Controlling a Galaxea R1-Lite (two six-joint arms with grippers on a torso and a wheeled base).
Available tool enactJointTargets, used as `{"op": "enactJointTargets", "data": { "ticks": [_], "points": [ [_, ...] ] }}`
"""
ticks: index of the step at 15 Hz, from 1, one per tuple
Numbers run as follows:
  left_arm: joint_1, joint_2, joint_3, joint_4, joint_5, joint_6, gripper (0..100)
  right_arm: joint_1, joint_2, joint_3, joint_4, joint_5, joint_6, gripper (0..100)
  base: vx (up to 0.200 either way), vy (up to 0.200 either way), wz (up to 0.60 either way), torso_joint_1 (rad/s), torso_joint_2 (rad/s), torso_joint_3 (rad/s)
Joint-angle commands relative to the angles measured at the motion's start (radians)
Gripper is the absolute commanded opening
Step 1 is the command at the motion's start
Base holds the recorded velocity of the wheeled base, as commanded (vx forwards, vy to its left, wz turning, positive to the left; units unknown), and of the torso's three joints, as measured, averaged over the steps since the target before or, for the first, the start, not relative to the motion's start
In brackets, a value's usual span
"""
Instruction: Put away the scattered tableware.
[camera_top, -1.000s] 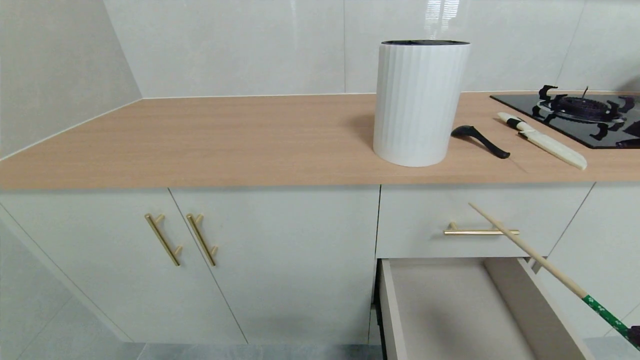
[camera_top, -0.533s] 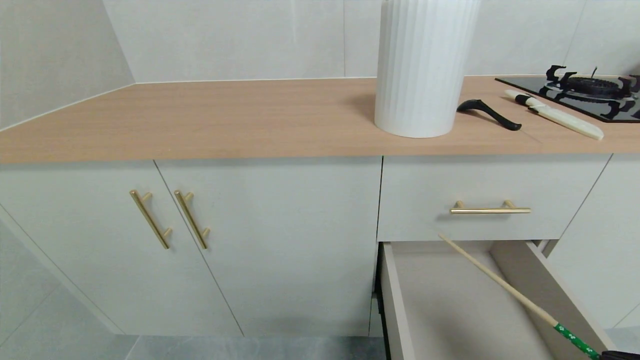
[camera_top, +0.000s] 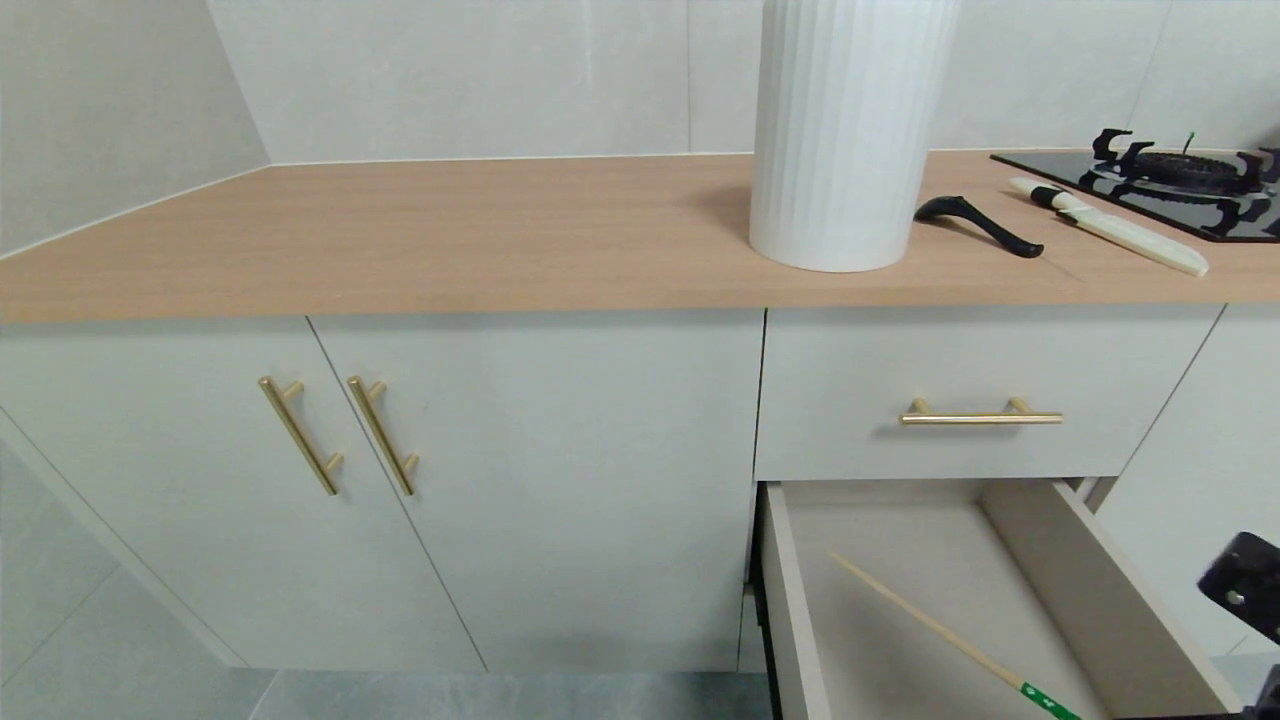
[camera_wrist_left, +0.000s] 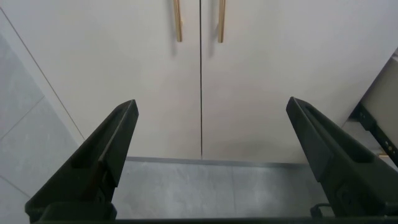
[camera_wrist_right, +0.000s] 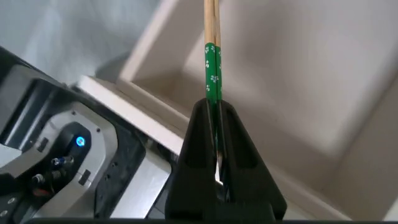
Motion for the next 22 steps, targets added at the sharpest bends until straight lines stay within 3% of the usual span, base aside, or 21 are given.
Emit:
{"op": "enactJointTargets", "data": {
  "ticks": [1,8,14,22],
  "points": [
    [0.000,0.000,0.000,0.000,0.000,-0.001,100,0.000,0.287,-0.089,-0.011,-0.020,0.085,0,0.000,0.000,0.00,0.000,0.00,0.000],
    [0.000,0.000,0.000,0.000,0.000,-0.001,100,-0.017,0.636,-0.198,-0.214,-0.169,0.214,0,0.000,0.000,0.00,0.000,0.00,0.000],
    [0.000,0.000,0.000,0.000,0.000,0.001,100,-0.038,0.840,-0.184,-0.418,-0.288,0.289,0,0.000,0.000,0.00,0.000,0.00,0.000],
    [0.000,0.000,0.000,0.000,0.000,0.001,100,-0.035,1.000,-0.109,-0.646,-0.299,0.288,0,0.000,0.000,0.00,0.000,0.00,0.000]
  ]
}}
